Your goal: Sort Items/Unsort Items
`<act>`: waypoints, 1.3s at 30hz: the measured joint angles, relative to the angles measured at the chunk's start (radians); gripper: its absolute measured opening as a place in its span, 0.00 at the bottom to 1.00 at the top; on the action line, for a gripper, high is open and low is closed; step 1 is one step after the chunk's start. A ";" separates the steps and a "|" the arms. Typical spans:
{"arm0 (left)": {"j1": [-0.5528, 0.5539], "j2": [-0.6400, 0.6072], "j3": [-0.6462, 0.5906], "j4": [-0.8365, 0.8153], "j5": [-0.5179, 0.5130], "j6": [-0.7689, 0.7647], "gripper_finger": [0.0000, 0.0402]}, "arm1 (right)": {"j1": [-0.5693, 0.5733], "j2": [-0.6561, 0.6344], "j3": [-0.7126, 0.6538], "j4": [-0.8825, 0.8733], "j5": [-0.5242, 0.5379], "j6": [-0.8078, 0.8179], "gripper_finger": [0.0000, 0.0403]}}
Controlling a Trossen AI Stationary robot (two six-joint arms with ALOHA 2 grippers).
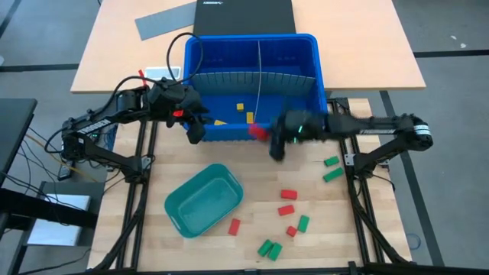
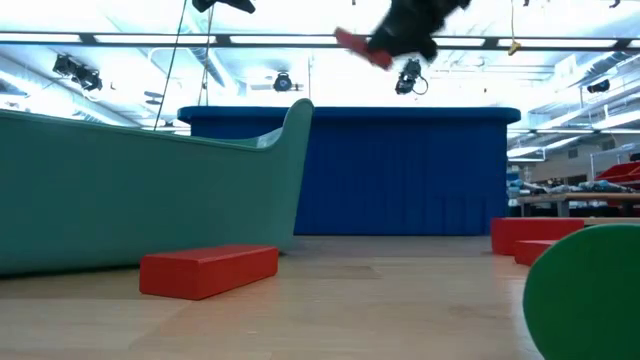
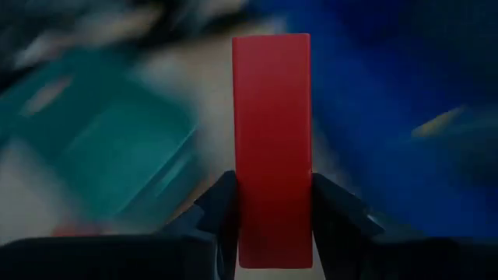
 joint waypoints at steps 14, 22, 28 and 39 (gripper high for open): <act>0.000 0.000 0.000 0.052 -0.009 -0.001 0.39 | -0.647 0.096 0.228 0.297 0.233 -0.187 0.31; 0.000 0.000 0.000 0.050 -0.012 -0.001 0.39 | -0.736 0.159 0.228 0.264 0.198 -0.075 0.60; 0.000 0.000 0.000 0.048 -0.016 0.000 0.39 | -0.717 0.145 0.228 0.151 0.172 -0.066 0.69; 0.000 0.000 0.000 0.043 -0.016 0.000 0.39 | -0.453 -0.017 0.228 -0.240 -0.323 -0.184 0.56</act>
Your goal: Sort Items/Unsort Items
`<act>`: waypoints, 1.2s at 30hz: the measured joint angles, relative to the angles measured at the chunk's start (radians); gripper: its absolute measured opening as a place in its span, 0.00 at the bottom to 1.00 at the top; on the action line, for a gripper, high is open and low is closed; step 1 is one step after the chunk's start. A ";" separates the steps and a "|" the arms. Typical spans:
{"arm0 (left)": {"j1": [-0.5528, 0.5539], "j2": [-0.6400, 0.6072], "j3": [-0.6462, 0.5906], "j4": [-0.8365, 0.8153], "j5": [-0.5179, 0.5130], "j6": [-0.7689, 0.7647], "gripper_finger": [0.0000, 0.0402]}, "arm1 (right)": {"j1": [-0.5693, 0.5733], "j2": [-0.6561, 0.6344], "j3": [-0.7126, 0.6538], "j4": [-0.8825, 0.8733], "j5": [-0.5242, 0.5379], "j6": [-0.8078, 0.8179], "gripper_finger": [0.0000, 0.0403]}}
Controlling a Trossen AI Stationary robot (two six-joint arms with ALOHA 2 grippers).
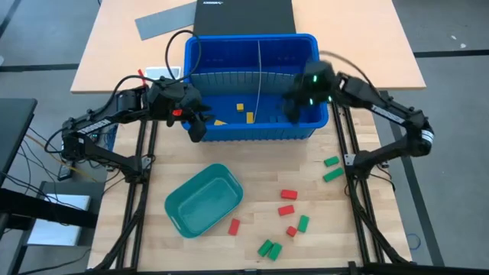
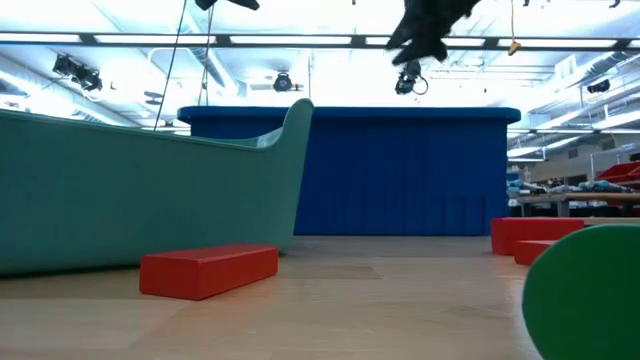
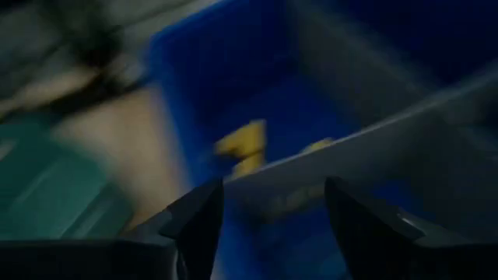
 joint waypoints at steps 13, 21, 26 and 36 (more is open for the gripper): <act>0.000 0.000 0.000 -0.005 0.005 -0.010 0.39 | 0.574 -0.050 -0.214 -0.206 0.085 0.258 0.53; 0.000 0.000 0.000 -0.015 0.006 -0.009 0.39 | 0.800 -0.039 -0.481 -0.020 0.095 0.453 0.58; 0.000 0.000 0.000 -0.022 0.006 -0.006 0.39 | 0.858 0.035 -0.557 0.008 0.151 0.493 0.61; 0.000 0.000 0.000 -0.030 0.008 -0.009 0.39 | 0.862 0.243 -0.566 0.106 0.140 0.492 0.65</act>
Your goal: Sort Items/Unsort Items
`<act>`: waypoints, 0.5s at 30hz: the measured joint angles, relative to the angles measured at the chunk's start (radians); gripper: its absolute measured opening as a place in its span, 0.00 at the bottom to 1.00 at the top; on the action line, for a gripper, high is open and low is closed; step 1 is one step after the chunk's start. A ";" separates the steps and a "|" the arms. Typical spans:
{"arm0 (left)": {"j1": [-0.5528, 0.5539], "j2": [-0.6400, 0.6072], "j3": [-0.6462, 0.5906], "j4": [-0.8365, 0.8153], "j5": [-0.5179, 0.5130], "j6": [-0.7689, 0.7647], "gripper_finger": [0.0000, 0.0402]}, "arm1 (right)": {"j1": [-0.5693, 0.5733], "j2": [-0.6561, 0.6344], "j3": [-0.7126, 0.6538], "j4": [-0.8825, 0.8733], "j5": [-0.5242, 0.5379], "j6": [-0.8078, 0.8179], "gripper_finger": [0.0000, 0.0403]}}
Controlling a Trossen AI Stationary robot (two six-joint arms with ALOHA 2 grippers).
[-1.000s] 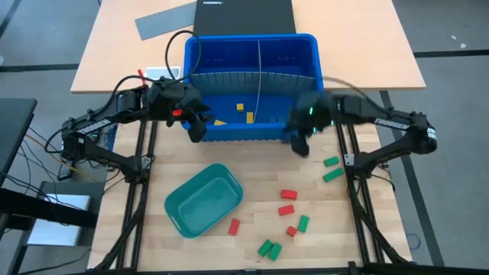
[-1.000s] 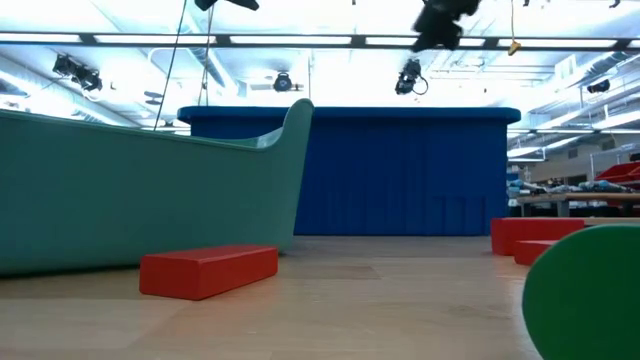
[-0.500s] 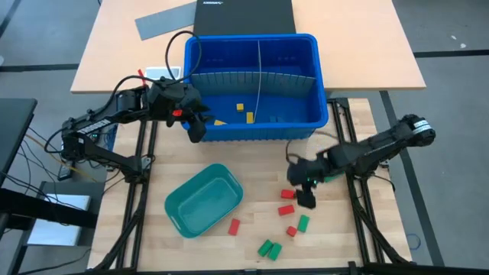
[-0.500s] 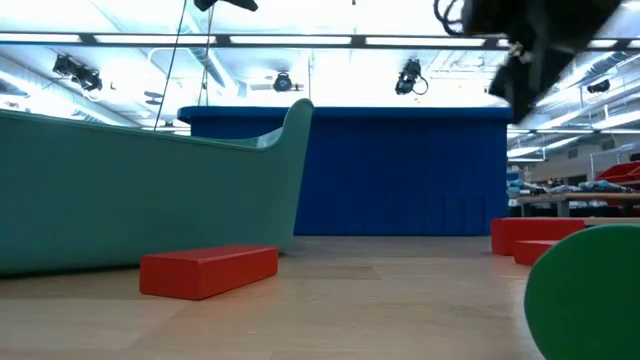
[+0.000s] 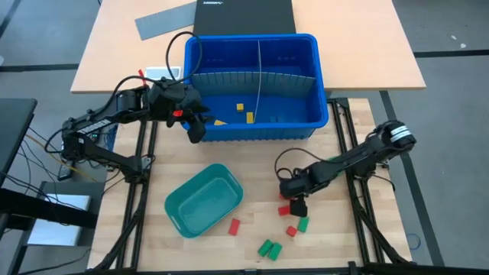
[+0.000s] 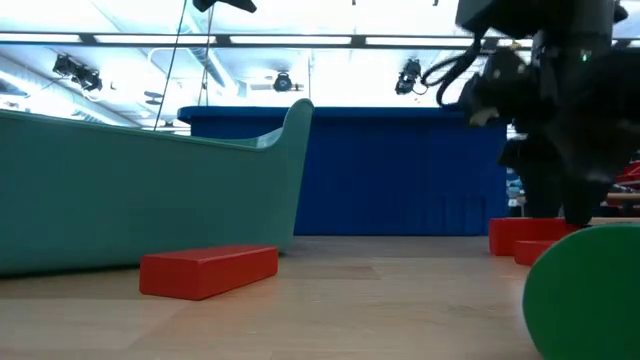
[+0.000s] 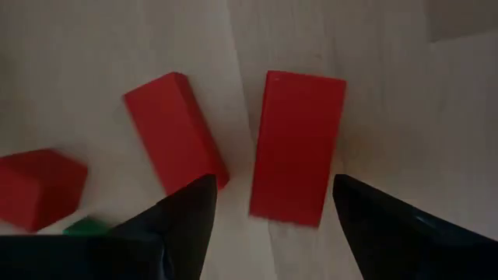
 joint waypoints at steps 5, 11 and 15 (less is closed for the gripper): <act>0.000 0.000 0.000 0.000 0.000 -0.019 0.39 | 0.000 0.066 0.009 0.033 -0.012 0.002 0.61; 0.000 0.000 0.000 0.000 0.000 -0.020 0.39 | 0.000 0.063 0.003 0.023 0.009 -0.009 0.39; 0.000 0.000 0.000 0.000 0.000 -0.020 0.39 | -0.011 0.023 0.006 -0.025 -0.009 -0.027 0.32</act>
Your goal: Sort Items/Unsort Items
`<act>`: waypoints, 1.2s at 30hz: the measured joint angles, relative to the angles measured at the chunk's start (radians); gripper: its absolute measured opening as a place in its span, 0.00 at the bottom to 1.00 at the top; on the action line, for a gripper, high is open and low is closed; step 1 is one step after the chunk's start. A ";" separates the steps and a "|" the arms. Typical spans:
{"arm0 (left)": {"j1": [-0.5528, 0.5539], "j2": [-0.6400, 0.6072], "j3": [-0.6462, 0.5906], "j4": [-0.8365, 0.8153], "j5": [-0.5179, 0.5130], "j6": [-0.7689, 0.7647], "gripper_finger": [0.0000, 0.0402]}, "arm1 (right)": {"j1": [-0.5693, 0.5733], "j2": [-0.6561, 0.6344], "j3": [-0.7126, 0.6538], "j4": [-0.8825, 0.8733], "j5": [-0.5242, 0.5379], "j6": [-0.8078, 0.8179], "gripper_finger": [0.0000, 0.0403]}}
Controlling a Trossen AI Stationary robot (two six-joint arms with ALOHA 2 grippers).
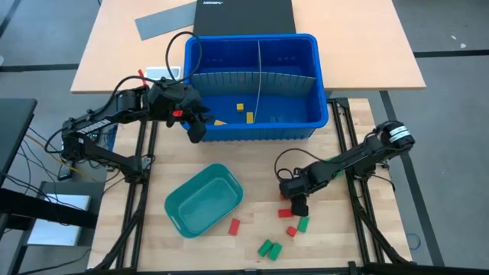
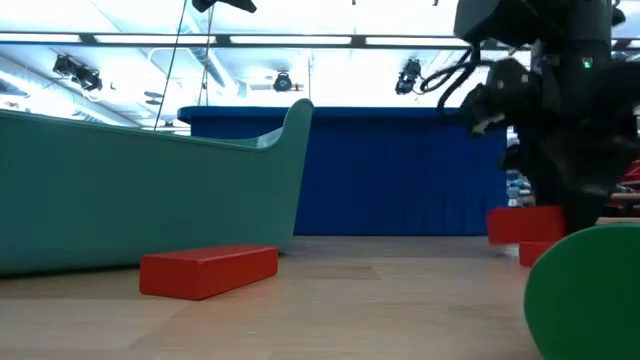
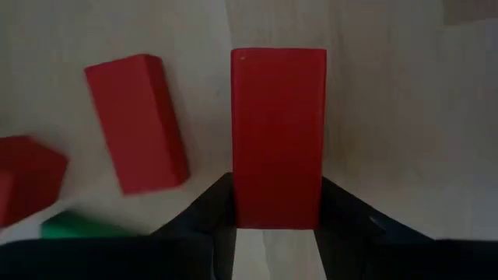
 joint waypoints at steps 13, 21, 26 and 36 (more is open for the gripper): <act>0.000 0.000 0.000 0.000 0.000 0.000 0.39 | -0.223 -0.260 0.269 -0.246 0.355 -0.194 0.32; 0.000 0.000 0.000 0.000 0.000 0.000 0.39 | -0.551 -0.329 0.470 0.106 0.496 -0.443 0.32; 0.000 0.000 0.000 0.001 -0.001 0.000 0.39 | -0.783 -0.275 0.567 0.288 0.448 -0.523 0.32; 0.000 0.000 0.000 0.010 -0.005 0.000 0.39 | -1.084 -0.023 0.690 0.271 0.345 -0.395 0.32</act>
